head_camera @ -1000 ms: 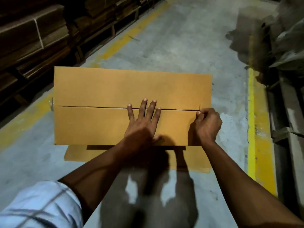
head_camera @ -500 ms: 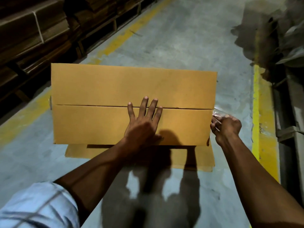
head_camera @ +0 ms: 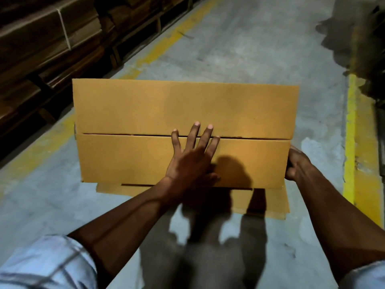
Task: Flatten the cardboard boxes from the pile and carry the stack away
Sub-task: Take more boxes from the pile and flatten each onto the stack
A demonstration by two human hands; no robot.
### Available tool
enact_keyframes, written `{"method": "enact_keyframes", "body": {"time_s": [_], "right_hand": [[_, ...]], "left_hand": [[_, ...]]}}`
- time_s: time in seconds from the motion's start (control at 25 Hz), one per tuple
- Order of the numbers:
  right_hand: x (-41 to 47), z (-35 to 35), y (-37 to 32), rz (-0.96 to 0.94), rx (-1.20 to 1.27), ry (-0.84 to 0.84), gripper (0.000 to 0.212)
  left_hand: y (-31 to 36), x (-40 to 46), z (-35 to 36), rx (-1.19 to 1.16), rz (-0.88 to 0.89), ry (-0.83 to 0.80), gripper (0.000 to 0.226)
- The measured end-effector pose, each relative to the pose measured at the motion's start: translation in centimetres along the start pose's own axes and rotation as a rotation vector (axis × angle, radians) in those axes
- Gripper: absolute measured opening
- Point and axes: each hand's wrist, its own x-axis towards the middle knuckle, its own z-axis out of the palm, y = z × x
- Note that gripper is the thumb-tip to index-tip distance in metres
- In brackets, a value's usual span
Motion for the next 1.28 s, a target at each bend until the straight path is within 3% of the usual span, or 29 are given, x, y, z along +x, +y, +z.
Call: {"method": "enact_keyframes", "body": {"time_s": [0.32,0.52,0.64,0.72,0.76,0.8,0.88,0.92,0.96,1.04,1.16,1.28], "right_hand": [[-1.1,-1.0,1.0,-0.102,0.120,-0.048,0.014],[-1.5,-1.4,2.1,0.012,0.137,0.003,0.013],[-2.4,-0.7,2.2,-0.006,0.273,0.236,0.013],[-4.1,-0.4,2.3,-0.279,0.296,0.557,0.015],[-5.6,0.1,2.1,-0.533,0.165,0.682,0.015],[-7.5,1.0,1.8,-0.838,-0.018,0.667,0.017],[-10.2,4.0,1.0,-1.318,-0.427,0.318,0.018],[-11.2,5.8,0.2,-1.394,-0.638,0.148,0.018],[-11.7,7.6,-0.8,-1.389,-0.835,0.033,0.019],[-11.8,9.9,-2.9,-1.239,-1.112,-0.038,0.034],[-11.7,11.4,-5.4,-1.082,-1.363,-0.040,0.075],[-11.7,12.3,-5.5,-1.112,-1.680,0.000,0.113]], "left_hand": [[-0.2,0.5,0.2,0.025,-0.002,0.016,0.115],[0.1,0.1,0.3,0.029,0.013,0.019,0.119],[0.1,0.2,-0.1,0.012,-0.009,0.014,0.124],[0.1,0.4,-0.5,0.019,-0.033,0.012,0.126],[0.1,0.6,-0.7,0.021,-0.034,0.017,0.124],[0.0,0.9,-1.0,0.015,-0.033,0.024,0.122],[-0.2,1.4,-1.6,-0.004,-0.050,0.039,0.113],[-0.2,1.5,-1.8,-0.006,-0.068,0.054,0.106],[-0.1,1.3,-1.9,-0.006,-0.080,0.088,0.095],[0.9,0.4,-2.0,0.004,-0.078,0.236,0.064],[1.8,-1.2,-2.6,-0.027,-0.027,0.393,0.050],[1.3,-1.4,-3.7,-0.071,0.059,0.521,0.026]]}}
